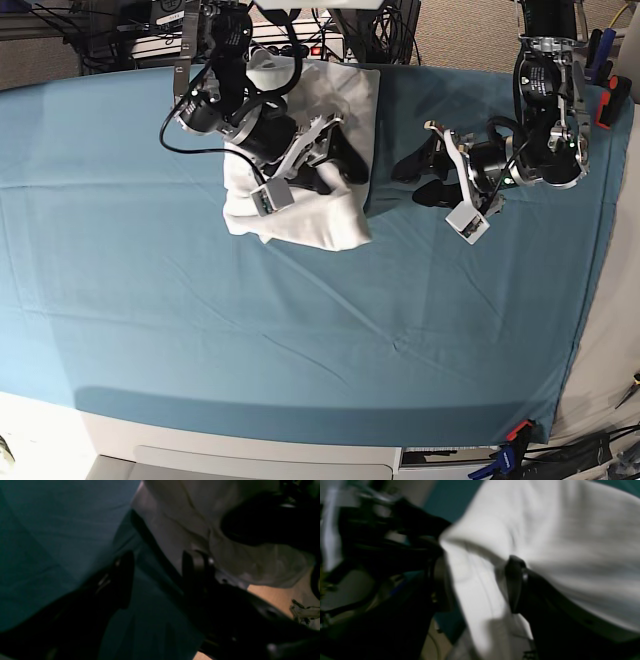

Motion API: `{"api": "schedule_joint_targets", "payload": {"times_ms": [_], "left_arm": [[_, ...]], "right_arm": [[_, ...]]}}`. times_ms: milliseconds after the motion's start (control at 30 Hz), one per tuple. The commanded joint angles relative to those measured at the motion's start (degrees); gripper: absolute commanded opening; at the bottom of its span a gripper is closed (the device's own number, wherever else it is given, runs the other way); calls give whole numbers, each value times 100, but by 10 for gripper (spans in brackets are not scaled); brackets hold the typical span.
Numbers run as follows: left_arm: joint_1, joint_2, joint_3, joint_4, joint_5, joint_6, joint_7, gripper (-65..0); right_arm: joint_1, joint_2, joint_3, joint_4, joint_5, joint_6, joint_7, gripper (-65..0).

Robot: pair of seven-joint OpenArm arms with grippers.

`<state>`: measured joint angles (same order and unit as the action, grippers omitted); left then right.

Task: Fold the T-shirt properly
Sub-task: 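Release the folded bundle and raise both grippers away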

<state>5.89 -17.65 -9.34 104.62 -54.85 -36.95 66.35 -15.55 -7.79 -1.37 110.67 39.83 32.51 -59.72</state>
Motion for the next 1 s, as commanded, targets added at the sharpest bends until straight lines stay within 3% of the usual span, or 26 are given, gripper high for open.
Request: {"api": "schedule_joint_targets", "payload": {"times_ms": [0,300,367,500,567,700,967], "left_arm": [[-66,-46,-22,90,-131,-17,-122,-332],[-83,-63,-24,90,-22,-20,-122,-332],[-125,-142,-28,90,170,-17,-129,-332],[-225,-424,-203,90,170,-13,-144,-332],[-223,-542,-365,90,168,9,-175,-332],[-197,-638,-719,90,168,133,-166,-332],[-179,-632,-968,90,33,138,-164,-332]], "right_arm": [[48,-31,-20,107,203,52,103,-340],[48,-31,-13,160,870,535,-157,-340],[48,-28,-13,319,1274,749,-431,-340],[46,0,-13,852,2302,749,-1222,-341],[31,24,-11,1143,2531,749,-1443,-341],[0,114,-2,1530,2337,749,-1408,-341],[0,111,-2,1567,149,749,-695,-341]]}}
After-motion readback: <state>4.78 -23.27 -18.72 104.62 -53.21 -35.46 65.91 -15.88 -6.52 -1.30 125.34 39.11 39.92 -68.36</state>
